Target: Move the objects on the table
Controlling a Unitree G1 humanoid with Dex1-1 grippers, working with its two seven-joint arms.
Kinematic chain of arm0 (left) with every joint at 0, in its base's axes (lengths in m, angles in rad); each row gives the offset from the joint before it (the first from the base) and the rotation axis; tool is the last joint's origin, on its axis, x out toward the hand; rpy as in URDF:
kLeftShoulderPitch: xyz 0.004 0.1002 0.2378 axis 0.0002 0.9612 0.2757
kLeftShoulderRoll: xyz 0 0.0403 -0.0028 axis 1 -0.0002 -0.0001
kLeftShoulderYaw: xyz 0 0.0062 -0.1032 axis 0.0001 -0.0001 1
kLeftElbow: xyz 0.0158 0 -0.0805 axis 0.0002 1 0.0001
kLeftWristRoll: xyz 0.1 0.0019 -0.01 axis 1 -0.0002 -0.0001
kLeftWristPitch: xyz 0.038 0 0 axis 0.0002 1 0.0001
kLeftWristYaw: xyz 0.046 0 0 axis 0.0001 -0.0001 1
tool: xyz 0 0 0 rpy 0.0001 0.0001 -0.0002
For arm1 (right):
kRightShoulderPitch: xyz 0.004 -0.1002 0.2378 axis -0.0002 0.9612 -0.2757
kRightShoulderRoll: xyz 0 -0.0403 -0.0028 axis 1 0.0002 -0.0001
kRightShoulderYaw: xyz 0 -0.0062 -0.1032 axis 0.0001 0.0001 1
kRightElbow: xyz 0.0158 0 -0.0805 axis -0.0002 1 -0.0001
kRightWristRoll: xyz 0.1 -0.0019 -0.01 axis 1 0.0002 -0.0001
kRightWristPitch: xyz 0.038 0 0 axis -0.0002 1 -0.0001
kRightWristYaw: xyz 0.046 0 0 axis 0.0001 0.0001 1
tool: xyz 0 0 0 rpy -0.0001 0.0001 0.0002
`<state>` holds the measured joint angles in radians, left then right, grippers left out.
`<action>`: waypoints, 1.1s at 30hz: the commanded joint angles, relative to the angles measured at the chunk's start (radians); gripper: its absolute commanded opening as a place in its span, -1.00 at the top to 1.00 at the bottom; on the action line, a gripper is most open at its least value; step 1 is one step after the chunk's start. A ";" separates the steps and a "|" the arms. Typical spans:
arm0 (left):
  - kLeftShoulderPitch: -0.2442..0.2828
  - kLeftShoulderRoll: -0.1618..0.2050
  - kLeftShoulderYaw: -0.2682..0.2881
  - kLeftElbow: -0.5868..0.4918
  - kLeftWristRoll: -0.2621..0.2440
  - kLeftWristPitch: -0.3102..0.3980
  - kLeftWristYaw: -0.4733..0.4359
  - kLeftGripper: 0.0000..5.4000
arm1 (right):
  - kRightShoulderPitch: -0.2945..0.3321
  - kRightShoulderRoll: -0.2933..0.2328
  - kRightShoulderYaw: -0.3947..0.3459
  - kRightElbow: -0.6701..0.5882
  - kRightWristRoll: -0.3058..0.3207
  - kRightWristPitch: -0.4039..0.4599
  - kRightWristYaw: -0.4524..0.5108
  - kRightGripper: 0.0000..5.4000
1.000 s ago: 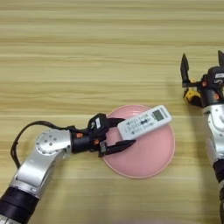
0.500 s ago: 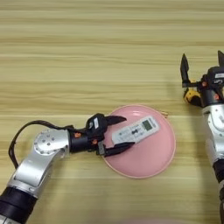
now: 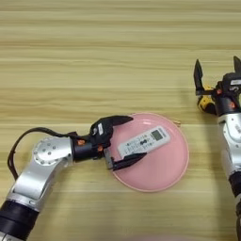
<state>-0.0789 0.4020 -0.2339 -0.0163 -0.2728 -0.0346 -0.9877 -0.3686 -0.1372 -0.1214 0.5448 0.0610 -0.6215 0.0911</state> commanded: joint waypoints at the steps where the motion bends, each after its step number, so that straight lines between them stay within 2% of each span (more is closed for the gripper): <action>1: -0.026 -0.015 0.041 -0.049 -0.041 0.000 0.020 -0.98 | -0.015 -0.002 -0.003 0.002 -0.001 -0.009 -0.001 -1.00; 7: -0.039 -0.044 0.091 -0.093 -0.105 0.011 0.050 -0.98 | -0.015 -0.002 -0.004 0.003 -0.001 -0.009 -0.001 -1.00; 10: -0.046 -0.071 0.123 -0.100 -0.135 0.012 0.089 -0.98 | -0.014 -0.003 -0.004 0.002 -0.001 -0.010 -0.001 -1.00; 14: -0.060 -0.130 0.178 -0.127 -0.196 0.021 0.174 -0.98 | -0.013 -0.005 -0.006 -0.001 0.002 -0.010 0.001 -1.00; 16: -0.084 -0.175 0.224 -0.128 -0.212 0.021 0.264 -0.98 | -0.012 -0.006 -0.007 -0.002 0.004 -0.010 0.003 -1.00; 21: -0.148 -0.245 0.303 -0.020 -0.135 -0.092 0.432 -0.98 | -0.010 -0.009 -0.009 -0.002 0.006 -0.011 0.007 -1.00; 25: -0.185 -0.278 0.342 0.085 -0.047 -0.210 0.544 -0.98 | -0.008 -0.015 -0.012 -0.006 0.005 -0.011 0.009 -1.00; 26: -0.193 -0.282 0.349 0.106 -0.022 -0.239 0.570 -0.98 | -0.007 -0.017 -0.013 -0.007 0.006 -0.010 0.009 -1.00; 27: -0.200 -0.281 0.353 0.139 0.030 -0.295 0.606 -0.98 | -0.006 -0.019 -0.014 -0.009 0.006 -0.010 0.010 -1.00; 31: -0.227 -0.266 0.360 0.257 0.197 -0.440 0.738 -0.98 | -0.002 -0.025 -0.016 -0.016 0.008 -0.008 0.012 -1.00; 33: -0.237 -0.267 0.367 0.300 0.232 -0.485 0.786 -0.98 | 0.001 -0.028 -0.016 -0.023 0.006 -0.007 0.012 -1.00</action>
<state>-0.2927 0.1298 0.1245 0.2475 -0.0765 -0.4831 -0.2386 -0.3685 -0.1540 -0.1298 0.5418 0.0625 -0.6231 0.0971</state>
